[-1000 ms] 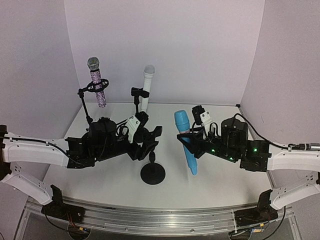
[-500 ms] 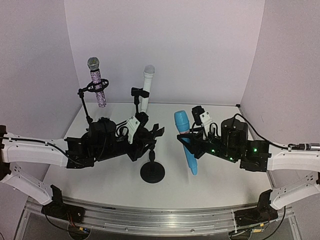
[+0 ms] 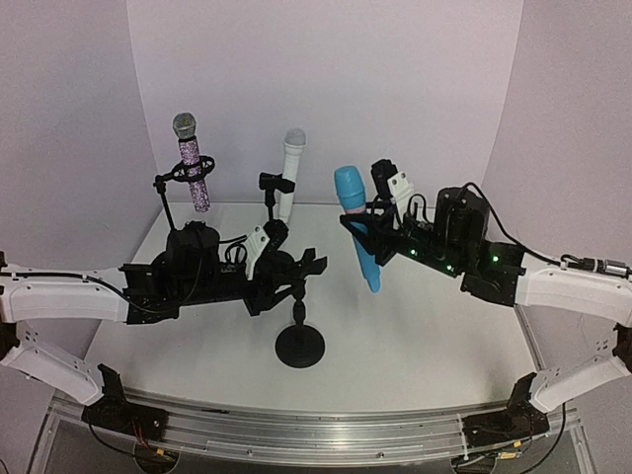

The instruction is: Attach the microphones to the stand

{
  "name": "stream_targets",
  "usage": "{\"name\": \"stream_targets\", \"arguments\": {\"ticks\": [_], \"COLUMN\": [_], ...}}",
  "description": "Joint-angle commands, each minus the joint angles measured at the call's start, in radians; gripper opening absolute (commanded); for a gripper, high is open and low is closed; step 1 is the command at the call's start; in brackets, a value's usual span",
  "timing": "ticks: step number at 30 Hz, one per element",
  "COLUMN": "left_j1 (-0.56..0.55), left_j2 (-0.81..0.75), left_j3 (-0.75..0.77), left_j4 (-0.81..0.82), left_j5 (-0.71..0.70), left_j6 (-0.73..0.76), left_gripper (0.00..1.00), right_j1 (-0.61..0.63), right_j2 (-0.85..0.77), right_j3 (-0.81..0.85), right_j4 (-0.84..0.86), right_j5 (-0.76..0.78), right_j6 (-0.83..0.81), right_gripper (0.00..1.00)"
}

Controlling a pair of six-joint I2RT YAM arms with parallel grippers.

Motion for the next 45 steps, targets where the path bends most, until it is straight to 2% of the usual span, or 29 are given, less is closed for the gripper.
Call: {"name": "stream_targets", "arguments": {"ticks": [1, 9, 13, 17, 24, 31, 37, 45], "left_j1": [0.048, 0.093, 0.111, 0.127, 0.139, 0.139, 0.140, 0.144], "left_j2": [-0.032, -0.032, -0.034, -0.025, -0.008, 0.001, 0.009, 0.012], "left_j3": [0.027, 0.024, 0.021, 0.032, 0.045, 0.044, 0.057, 0.056], "left_j4": [0.017, 0.069, 0.084, 0.083, 0.093, 0.110, 0.105, 0.100], "left_j5": [0.158, 0.302, 0.369, 0.382, 0.390, 0.426, 0.396, 0.365], "left_j6": [0.058, 0.187, 0.205, 0.192, 0.132, 0.129, 0.116, 0.069], "left_gripper": [0.00, 0.00, 0.00, 0.00, 0.00, 0.00, 0.00, 0.00], "right_j1": [-0.111, -0.121, -0.121, -0.121, -0.120, -0.106, -0.100, -0.062], "right_j2": [0.068, 0.187, 0.213, 0.229, 0.220, 0.327, 0.368, 0.261], "right_j3": [0.056, 0.092, 0.049, 0.029, -0.058, -0.060, -0.042, -0.160], "right_j4": [0.182, 0.312, 0.439, 0.492, 0.597, 0.776, 0.795, 0.795], "right_j5": [-0.172, -0.365, -0.412, -0.473, -0.497, -0.546, -0.582, -0.469], "right_j6": [-0.037, -0.033, 0.022, 0.076, 0.171, 0.194, 0.226, 0.191], "right_gripper": [0.00, 0.00, 0.00, 0.00, 0.00, 0.00, 0.00, 0.00]}}
